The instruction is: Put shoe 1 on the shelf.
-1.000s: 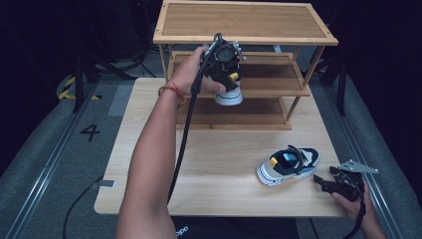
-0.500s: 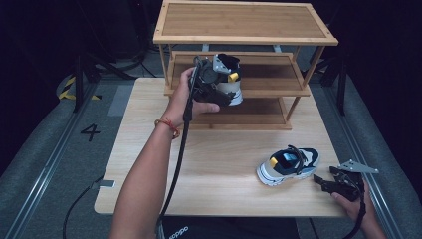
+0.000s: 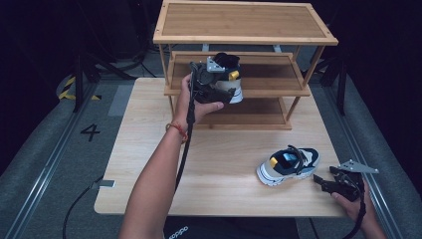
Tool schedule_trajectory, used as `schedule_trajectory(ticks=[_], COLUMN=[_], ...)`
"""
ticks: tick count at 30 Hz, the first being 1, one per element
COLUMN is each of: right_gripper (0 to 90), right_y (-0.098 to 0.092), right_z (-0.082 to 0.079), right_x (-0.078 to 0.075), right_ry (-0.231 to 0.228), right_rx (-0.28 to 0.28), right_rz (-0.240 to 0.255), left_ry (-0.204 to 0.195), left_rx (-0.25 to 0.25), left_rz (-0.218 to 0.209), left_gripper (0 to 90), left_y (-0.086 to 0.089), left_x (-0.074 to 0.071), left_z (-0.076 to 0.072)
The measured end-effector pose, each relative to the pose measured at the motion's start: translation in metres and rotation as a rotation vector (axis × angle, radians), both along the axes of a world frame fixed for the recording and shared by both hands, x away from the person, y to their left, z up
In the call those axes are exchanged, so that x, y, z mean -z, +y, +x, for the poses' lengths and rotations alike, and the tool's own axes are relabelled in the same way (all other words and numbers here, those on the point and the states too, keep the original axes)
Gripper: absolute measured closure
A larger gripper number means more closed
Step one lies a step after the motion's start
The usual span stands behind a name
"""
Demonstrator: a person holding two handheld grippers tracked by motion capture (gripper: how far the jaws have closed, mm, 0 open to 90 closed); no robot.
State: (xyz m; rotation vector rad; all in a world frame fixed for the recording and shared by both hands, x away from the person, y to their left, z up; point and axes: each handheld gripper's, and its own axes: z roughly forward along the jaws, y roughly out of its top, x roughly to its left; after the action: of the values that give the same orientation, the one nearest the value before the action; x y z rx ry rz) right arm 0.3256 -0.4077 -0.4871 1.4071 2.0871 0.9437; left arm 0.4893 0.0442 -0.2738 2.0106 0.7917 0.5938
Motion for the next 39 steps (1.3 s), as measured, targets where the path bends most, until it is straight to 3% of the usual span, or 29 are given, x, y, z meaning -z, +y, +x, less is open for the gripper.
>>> schedule_trajectory(ticks=[2,6,9,13,14,22,25,28,29,32,39], right_gripper=[22.3,22.3,22.3,22.3,22.3,22.3,22.3,22.3,22.3,22.3,22.3], right_y=[0.000,0.000,0.000,0.000,0.000,0.000,0.000,0.000,0.000,0.000,0.000], right_z=[0.000,0.000,0.000,0.000,0.000,0.000,0.000,0.000,0.000,0.000,0.000], right_x=[0.000,0.000,0.000,0.000,0.000,0.000,0.000,0.000,0.000,0.000,0.000], right_ry=[0.002,0.003,0.001,0.002,0.002,0.002,0.003,0.002,0.001,0.000,0.002], right_rx=[0.000,0.000,0.000,0.000,0.000,0.000,0.000,0.000,0.000,0.000,0.001], right_rz=[0.002,0.002,0.001,0.002,0.002,0.002,0.003,0.002,0.001,0.000,0.002], left_ry=[-0.003,0.014,0.043,0.031,0.041,0.040,0.029,0.018,0.014,0.009,-0.006], left_rx=[-0.006,-0.011,-0.022,-0.037,-0.045,-0.059,-0.067,-0.035,-0.014,0.010,0.101], left_rz=[-0.002,-0.008,-0.046,-0.022,-0.045,-0.070,-0.044,-0.026,0.007,0.013,0.114], left_gripper=[18.5,36.2,33.7,36.0,35.6,34.4,30.6,27.5,26.2,25.7,25.9], left_y=[0.000,0.005,0.008,0.006,0.005,0.000,0.001,0.005,0.009,0.014,0.029], left_x=[0.001,0.005,0.008,0.009,0.010,0.013,0.014,0.013,0.011,0.009,0.011], left_z=[0.004,0.018,0.028,0.035,0.036,0.043,0.038,0.028,0.020,0.011,-0.026])
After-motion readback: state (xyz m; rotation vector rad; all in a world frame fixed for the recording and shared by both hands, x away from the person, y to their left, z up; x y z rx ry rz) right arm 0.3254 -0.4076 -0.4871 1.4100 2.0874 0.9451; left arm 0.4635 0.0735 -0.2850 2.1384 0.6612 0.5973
